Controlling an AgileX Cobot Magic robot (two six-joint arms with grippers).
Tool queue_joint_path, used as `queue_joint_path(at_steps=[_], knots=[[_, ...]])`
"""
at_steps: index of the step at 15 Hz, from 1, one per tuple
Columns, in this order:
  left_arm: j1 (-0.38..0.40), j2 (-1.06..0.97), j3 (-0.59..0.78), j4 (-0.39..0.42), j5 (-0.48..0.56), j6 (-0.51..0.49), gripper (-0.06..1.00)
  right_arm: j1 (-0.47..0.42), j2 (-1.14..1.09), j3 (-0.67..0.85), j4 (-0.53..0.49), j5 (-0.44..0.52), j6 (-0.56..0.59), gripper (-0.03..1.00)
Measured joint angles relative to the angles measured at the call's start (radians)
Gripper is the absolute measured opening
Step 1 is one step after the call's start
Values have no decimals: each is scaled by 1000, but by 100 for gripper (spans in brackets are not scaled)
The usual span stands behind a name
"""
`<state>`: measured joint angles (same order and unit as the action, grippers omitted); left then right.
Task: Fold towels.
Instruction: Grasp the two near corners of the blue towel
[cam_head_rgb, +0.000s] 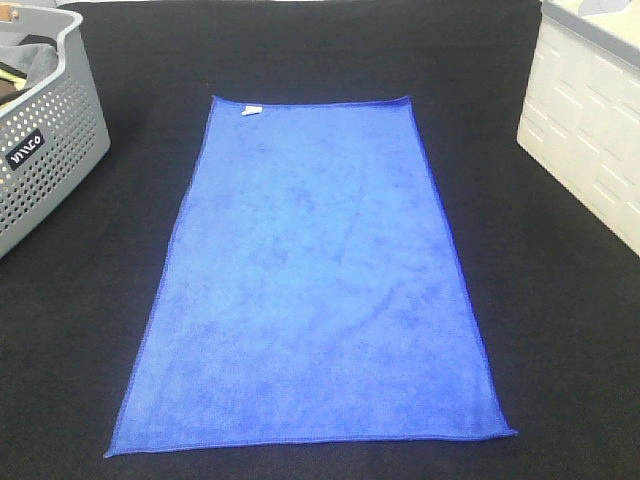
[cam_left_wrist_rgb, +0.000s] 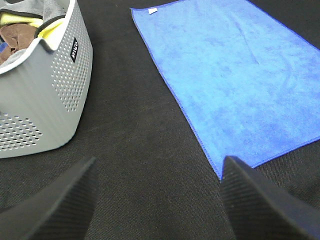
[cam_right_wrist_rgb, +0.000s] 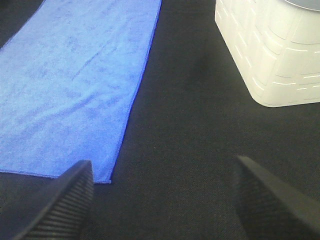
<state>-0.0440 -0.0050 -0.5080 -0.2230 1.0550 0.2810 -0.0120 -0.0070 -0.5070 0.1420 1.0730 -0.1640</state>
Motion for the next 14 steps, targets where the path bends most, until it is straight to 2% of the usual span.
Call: queue_joint_path(at_steps=[14], knots=[[0,0,0,0,0,0,67,0,0,0,0,0,0,73]])
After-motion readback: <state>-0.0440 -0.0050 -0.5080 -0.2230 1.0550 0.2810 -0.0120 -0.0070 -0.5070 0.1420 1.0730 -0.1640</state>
